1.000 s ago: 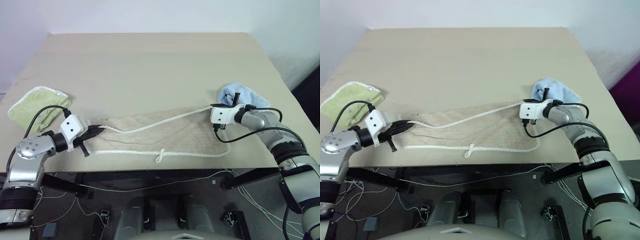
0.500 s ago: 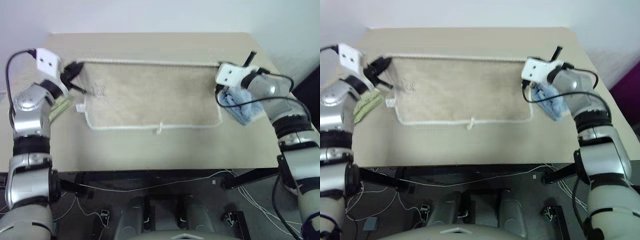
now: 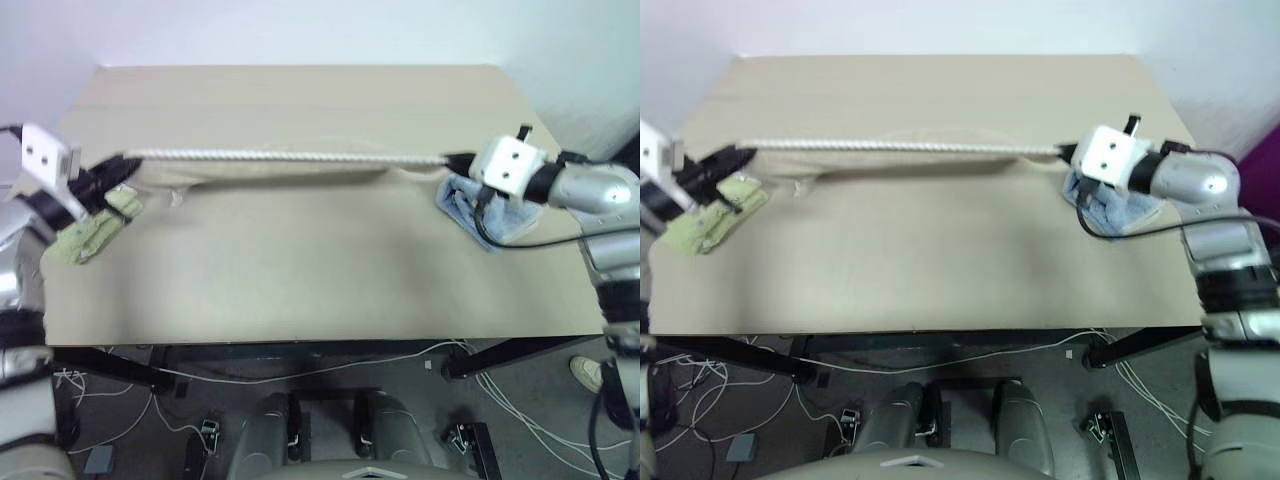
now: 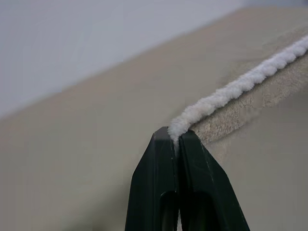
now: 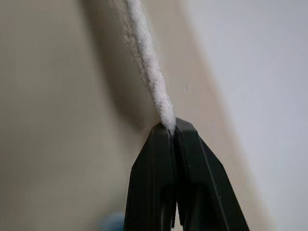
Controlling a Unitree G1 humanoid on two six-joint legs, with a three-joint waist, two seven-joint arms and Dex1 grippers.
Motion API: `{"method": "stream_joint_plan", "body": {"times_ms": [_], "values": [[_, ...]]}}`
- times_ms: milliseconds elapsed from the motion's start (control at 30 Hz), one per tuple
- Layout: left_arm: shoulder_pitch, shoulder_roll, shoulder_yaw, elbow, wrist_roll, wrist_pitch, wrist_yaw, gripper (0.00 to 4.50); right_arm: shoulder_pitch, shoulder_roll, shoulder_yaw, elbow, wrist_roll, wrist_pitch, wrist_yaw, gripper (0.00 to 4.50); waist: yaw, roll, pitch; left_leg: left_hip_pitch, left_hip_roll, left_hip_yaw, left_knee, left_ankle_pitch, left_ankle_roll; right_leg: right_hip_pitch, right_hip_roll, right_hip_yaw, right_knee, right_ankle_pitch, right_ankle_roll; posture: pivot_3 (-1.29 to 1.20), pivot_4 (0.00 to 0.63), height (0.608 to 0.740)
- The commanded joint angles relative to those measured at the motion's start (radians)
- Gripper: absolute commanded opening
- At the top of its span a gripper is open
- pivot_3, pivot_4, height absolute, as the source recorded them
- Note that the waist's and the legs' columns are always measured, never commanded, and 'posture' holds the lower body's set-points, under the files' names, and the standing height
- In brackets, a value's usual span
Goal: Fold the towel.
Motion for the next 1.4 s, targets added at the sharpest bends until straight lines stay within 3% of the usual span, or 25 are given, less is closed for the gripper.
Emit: {"method": "stream_joint_plan", "body": {"times_ms": [33, 200, 367, 567, 867, 1033, 1267, 1333, 1400], "values": [[0.165, 0.059, 0.109, -0.18, -0.101, 0.154, -0.055, 0.0, 0.12, -0.078, -0.102, -0.185, 0.128, 0.127, 0.095, 0.04, 0.001, 0.0, 0.0, 0.001, 0.0, 0.0, 0.0, 0.0, 0.0, 0.001, -0.001, 0.0, 0.0, 0.0, 0.0, 0.0, 0.15, 0.74], [0.373, 0.096, 0.163, -0.286, -0.126, 0.262, -0.104, 0.0, 0.331, -0.186, -0.186, -0.343, 0.253, 0.239, 0.247, 0.04, 0.005, 0.0, 0.0, 0.003, 0.0, -0.002, -0.001, -0.005, 0.006, 0.002, -0.004, -0.001, 0.0, -0.002, -0.004, 0.0, 0.15, 0.74], [0.448, 0.102, 0.195, -0.333, -0.147, 0.313, -0.135, 0.0, 0.344, -0.202, -0.211, -0.344, 0.264, 0.245, 0.276, 0.04, 0.004, 0.0, 0.0, 0.004, 0.0, -0.003, -0.001, -0.007, 0.003, 0.001, -0.004, -0.001, -0.002, -0.003, -0.006, 0.0, 0.15, 0.74], [0.29, 0.058, 0.063, -0.223, 0.006, 0.219, 0.001, 0.0, 0.098, -0.076, -0.032, -0.156, 0.064, 0.175, 0.158, 0.04, 0.004, 0.001, 0.0, 0.004, 0.0, -0.003, -0.002, -0.007, 0.002, -0.002, -0.005, 0.0, -0.004, -0.003, -0.008, 0.0, 0.15, 0.74], [-0.068, -0.047, -0.166, 0.184, 0.321, -0.051, 0.264, 0.0, -0.2, 0.167, 0.142, 0.299, -0.182, -0.048, -0.008, 0.04, 0.001, 0.0, 0.0, 0.001, -0.001, 0.001, -0.002, -0.001, 0.0, -0.001, -0.002, -0.001, 0.0, 0.0, -0.004, 0.0, 0.15, 0.74], [-0.183, -0.088, -0.217, 0.343, 0.389, -0.157, 0.317, 0.0, -0.274, 0.239, 0.157, 0.483, -0.233, -0.134, -0.09, 0.04, 0.001, 0.0, 0.0, 0.001, -0.002, 0.002, -0.001, 0.0, 0.0, -0.001, -0.001, -0.001, 0.001, 0.0, -0.003, 0.0, 0.15, 0.74], [-0.21, -0.106, -0.249, 0.425, 0.416, -0.205, 0.294, 0.0, -0.308, 0.287, 0.168, 0.625, -0.283, -0.21, -0.165, 0.04, -0.003, 0.0, 0.0, 0.001, -0.001, 0.003, -0.001, 0.0, 0.0, -0.001, 0.0, -0.001, 0.002, 0.0, -0.003, 0.0, 0.15, 0.74], [-0.21, -0.107, -0.243, 0.432, 0.41, -0.207, 0.289, 0.47, -0.31, 0.292, 0.165, 0.64, -0.287, -0.221, -0.169, 0.0, -0.002, 0.0, 0.0, 0.001, -0.001, 0.003, -0.001, 0.0, 0.0, -0.001, -0.001, 0.0, 0.002, 0.0, -0.003, 0.0, 0.15, 0.74], [-0.209, -0.108, -0.232, 0.436, 0.399, -0.206, 0.286, 0.98, -0.315, 0.296, 0.157, 0.653, -0.29, -0.228, -0.184, 0.47, -0.002, 0.0, 0.0, 0.002, -0.001, 0.003, -0.001, 0.0, 0.0, 0.0, -0.001, 0.0, 0.002, 0.0, -0.003, 0.0, 0.15, 0.74]]}}
